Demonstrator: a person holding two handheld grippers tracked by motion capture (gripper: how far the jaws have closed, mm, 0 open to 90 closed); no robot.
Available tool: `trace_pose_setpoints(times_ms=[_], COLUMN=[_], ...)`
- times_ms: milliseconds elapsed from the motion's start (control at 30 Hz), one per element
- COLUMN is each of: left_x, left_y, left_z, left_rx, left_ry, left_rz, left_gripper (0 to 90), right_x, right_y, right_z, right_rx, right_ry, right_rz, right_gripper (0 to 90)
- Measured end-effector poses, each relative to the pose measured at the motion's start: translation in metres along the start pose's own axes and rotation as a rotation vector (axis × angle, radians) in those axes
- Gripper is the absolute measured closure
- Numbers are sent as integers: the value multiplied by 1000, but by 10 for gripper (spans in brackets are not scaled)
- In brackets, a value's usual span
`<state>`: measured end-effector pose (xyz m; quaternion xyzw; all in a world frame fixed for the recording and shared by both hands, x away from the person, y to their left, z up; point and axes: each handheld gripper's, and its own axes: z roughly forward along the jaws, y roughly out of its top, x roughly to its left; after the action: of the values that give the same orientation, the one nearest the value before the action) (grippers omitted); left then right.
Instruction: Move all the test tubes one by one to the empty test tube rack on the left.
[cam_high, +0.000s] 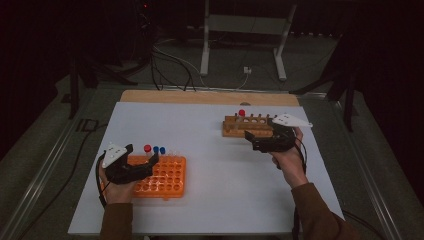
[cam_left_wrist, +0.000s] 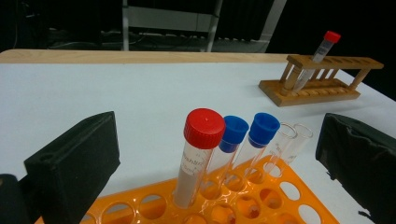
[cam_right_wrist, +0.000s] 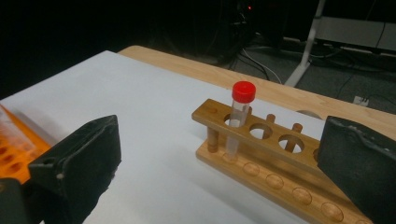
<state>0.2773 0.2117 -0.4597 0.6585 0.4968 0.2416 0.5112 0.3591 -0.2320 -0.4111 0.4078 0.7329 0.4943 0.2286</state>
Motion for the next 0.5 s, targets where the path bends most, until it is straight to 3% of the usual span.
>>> trace_pose_setpoints(times_ms=[233,500], left_x=[-1,-3], left_y=[-1,-1], left_z=[1,2], left_rx=[-5,1], left_ry=[6,13], left_rz=[2,12], left_gripper=[6,6], right_x=[-5,-18], right_y=[10,15], right_z=[16,40], right_rx=[17,16], right_ry=[-21,-43], right_rz=[-6,34], right_gripper=[0,36])
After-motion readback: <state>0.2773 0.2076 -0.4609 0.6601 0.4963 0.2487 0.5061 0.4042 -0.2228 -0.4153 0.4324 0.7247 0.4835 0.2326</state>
